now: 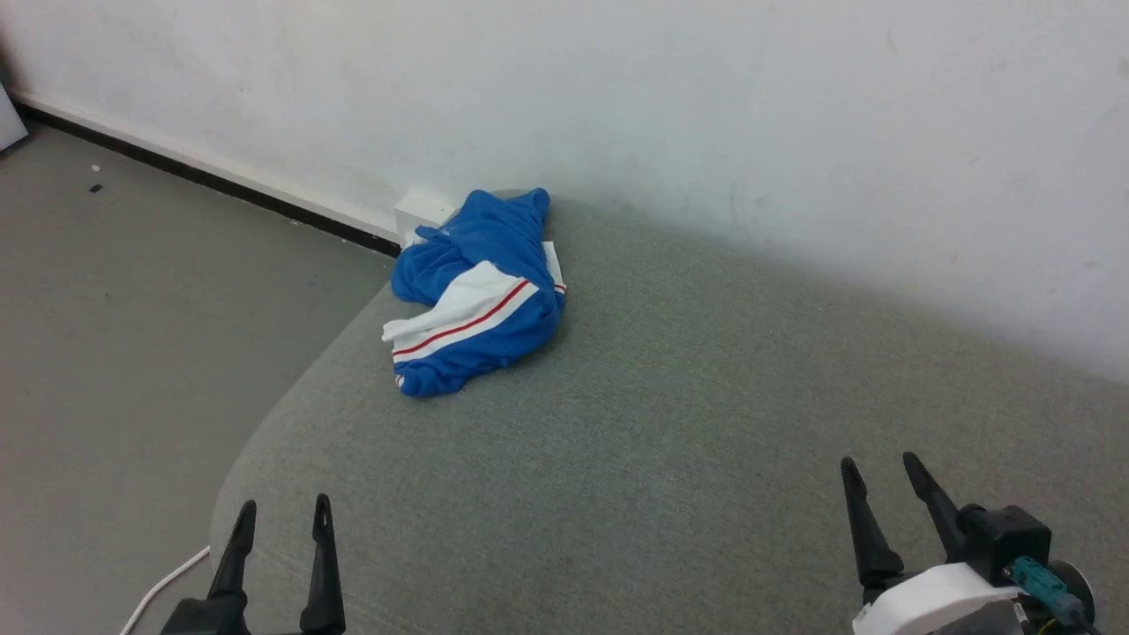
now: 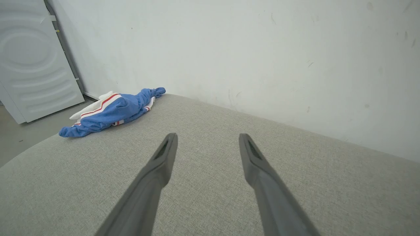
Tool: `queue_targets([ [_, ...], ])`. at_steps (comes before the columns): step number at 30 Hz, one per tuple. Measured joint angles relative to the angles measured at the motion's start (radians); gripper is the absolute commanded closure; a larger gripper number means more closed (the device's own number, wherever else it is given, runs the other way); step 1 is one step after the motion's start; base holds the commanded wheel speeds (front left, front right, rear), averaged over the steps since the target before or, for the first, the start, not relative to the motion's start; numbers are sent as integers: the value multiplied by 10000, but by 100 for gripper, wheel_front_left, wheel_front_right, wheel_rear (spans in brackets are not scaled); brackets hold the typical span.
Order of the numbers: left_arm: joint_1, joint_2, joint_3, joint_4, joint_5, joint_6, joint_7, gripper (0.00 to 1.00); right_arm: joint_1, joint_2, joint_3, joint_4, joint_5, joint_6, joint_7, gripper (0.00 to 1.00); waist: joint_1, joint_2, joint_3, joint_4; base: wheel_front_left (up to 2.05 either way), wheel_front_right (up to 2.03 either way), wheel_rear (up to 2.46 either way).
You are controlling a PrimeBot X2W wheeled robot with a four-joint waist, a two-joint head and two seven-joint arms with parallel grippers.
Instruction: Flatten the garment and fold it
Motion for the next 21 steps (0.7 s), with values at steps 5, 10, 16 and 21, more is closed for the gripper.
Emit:
queue_targets([
  [5,123,6,2,-6,-69,6,-111,0,0,0,-8,165,59,0,-88,0,0,0,7,217,0,0,0],
  [10,123,25,12,-8,-71,65,-115,0,0,4,0,219,71,0,-140,0,0,0,39,232,0,0,0],
  [16,123,21,8,-4,-219,67,-115,0,1,4,-12,221,67,0,-140,0,0,0,39,211,0,0,0],
  [21,0,-59,36,-384,-1223,42,-115,0,15,4,-82,194,33,0,-140,0,1,0,112,239,0,0,0],
])
